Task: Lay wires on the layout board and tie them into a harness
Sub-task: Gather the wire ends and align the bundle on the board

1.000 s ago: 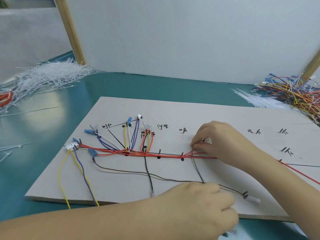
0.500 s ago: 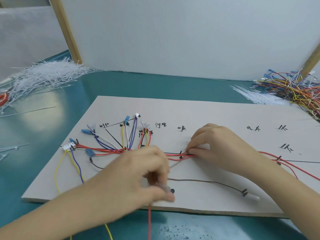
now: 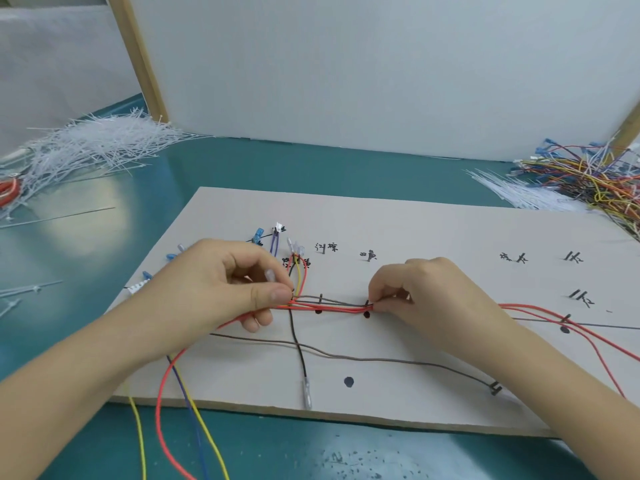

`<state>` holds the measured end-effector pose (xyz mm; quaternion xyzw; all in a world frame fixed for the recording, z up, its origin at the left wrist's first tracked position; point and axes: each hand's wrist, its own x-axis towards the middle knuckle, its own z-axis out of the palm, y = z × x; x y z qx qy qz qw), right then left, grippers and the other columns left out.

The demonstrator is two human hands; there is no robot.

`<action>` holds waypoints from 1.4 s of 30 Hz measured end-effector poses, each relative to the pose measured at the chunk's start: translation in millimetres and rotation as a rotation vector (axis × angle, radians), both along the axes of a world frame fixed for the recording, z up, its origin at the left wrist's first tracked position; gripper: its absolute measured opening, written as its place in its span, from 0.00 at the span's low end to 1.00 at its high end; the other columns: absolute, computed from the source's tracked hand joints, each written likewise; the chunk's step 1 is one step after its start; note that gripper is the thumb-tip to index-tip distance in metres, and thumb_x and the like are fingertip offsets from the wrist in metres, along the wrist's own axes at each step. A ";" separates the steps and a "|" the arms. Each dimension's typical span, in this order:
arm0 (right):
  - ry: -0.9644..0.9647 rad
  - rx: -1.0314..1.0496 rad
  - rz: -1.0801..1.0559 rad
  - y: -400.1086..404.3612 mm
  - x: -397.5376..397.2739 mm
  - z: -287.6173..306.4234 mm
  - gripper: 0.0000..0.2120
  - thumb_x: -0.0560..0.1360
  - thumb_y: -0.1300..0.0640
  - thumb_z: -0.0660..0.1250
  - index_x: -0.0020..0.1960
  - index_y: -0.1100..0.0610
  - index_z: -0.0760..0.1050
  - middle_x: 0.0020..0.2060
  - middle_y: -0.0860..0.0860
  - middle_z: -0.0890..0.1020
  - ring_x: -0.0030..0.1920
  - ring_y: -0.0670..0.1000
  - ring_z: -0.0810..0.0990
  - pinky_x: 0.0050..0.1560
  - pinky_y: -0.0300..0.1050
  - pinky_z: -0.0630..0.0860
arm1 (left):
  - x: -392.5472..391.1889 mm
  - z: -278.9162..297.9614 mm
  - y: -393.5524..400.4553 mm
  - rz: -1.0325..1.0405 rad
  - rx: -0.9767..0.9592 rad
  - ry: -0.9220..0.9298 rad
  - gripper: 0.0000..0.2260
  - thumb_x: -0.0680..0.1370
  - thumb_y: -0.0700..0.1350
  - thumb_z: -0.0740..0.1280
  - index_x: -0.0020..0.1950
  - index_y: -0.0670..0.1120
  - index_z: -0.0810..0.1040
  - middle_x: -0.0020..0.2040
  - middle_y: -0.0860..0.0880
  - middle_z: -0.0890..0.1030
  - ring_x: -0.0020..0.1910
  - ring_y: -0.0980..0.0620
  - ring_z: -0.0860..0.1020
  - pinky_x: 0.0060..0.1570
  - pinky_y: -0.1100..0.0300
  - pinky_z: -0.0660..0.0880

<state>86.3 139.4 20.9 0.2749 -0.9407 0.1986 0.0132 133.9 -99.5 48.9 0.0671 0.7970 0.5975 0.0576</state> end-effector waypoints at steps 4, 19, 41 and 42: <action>0.050 0.001 0.012 -2.1 7.3 -2.0 0.05 0.76 0.59 0.65 0.49 0.49 0.77 0.40 0.45 0.83 0.38 0.49 0.75 0.44 0.43 0.73 | -22.2 6.1 -4.1 0.015 -0.103 0.052 0.10 0.71 0.34 0.69 0.35 0.47 0.80 0.26 0.48 0.78 0.23 0.56 0.76 0.25 0.67 0.73; 0.132 0.304 0.106 -10.1 18.5 1.9 0.09 0.75 0.65 0.60 0.52 0.54 0.72 0.37 0.50 0.73 0.40 0.55 0.69 0.38 0.48 0.73 | -132.6 -17.2 37.2 -0.056 -0.541 -0.077 0.03 0.75 0.40 0.69 0.41 0.42 0.77 0.28 0.47 0.79 0.23 0.55 0.78 0.22 0.67 0.73; 0.114 0.279 0.229 -14.5 46.0 8.5 0.33 0.64 0.26 0.30 0.66 0.31 0.26 0.39 0.50 0.76 0.42 0.55 0.77 0.35 0.46 0.63 | -111.9 6.0 40.6 -0.216 -0.845 -0.222 0.10 0.77 0.37 0.60 0.36 0.40 0.75 0.22 0.49 0.72 0.20 0.54 0.68 0.19 0.69 0.65; 0.111 0.279 0.232 -13.8 47.2 9.6 0.32 0.63 0.26 0.30 0.65 0.30 0.25 0.41 0.49 0.77 0.43 0.55 0.77 0.35 0.46 0.63 | -109.4 6.2 40.7 -0.210 -0.801 -0.233 0.10 0.77 0.36 0.60 0.36 0.40 0.75 0.25 0.48 0.73 0.20 0.53 0.69 0.18 0.69 0.64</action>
